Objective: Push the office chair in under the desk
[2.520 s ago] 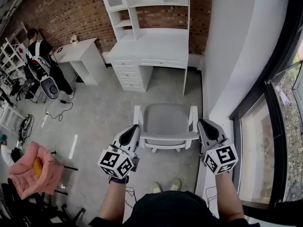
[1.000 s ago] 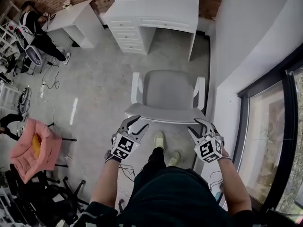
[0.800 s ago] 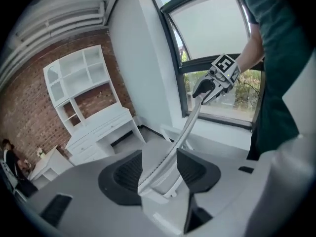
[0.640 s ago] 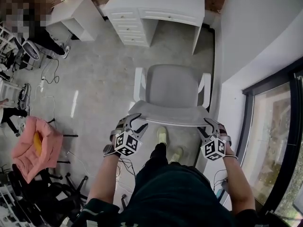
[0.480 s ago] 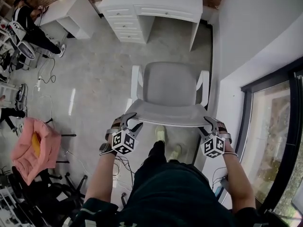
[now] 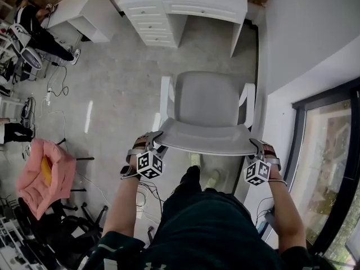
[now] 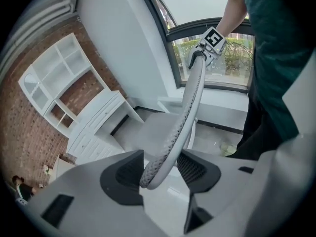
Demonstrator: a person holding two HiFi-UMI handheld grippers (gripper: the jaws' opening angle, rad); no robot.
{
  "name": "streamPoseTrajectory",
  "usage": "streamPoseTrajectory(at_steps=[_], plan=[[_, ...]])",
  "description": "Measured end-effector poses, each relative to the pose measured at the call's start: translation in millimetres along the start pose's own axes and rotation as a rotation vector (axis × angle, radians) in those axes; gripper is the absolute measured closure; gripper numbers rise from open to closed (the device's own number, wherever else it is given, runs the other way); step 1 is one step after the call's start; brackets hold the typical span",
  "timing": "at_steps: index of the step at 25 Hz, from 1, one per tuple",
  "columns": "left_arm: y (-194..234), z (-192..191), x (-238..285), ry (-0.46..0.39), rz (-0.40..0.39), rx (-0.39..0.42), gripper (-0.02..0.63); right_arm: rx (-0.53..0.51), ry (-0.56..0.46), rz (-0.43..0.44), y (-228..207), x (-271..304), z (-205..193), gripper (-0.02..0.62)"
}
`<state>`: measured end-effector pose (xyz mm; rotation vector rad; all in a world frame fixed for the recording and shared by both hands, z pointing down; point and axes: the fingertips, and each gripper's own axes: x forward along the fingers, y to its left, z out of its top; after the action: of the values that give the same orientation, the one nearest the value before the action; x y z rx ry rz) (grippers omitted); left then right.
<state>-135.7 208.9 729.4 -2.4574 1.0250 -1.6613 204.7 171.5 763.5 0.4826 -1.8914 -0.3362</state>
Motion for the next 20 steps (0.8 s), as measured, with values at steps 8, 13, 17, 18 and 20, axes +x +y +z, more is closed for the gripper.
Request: streamPoseTrajectory(at_steps=[8, 13, 17, 18, 20], plan=[[4.5, -1.5, 6.5, 0.026, -0.052, -0.007, 0.405, 0.026, 0.051, -0.010, -4.5, 12.5, -0.4, 0.474], [20.2, -1.9, 13.4, 0.042, -0.052, -0.017, 0.403, 0.048, 0.077, -0.025, -16.4, 22.8, 3.8, 0.474], [30.8, -2.5, 19.1, 0.049, -0.066, -0.030, 0.403, 0.064, 0.090, -0.025, -26.6, 32.5, 7.0, 0.472], [34.3, -2.3, 20.8, 0.051, -0.067, -0.033, 0.402, 0.067, 0.092, -0.027, -29.5, 35.2, 7.9, 0.472], [42.7, -0.4, 25.3, 0.055, -0.071, -0.036, 0.400, 0.076, 0.099, -0.033, -36.7, 40.8, 8.6, 0.472]])
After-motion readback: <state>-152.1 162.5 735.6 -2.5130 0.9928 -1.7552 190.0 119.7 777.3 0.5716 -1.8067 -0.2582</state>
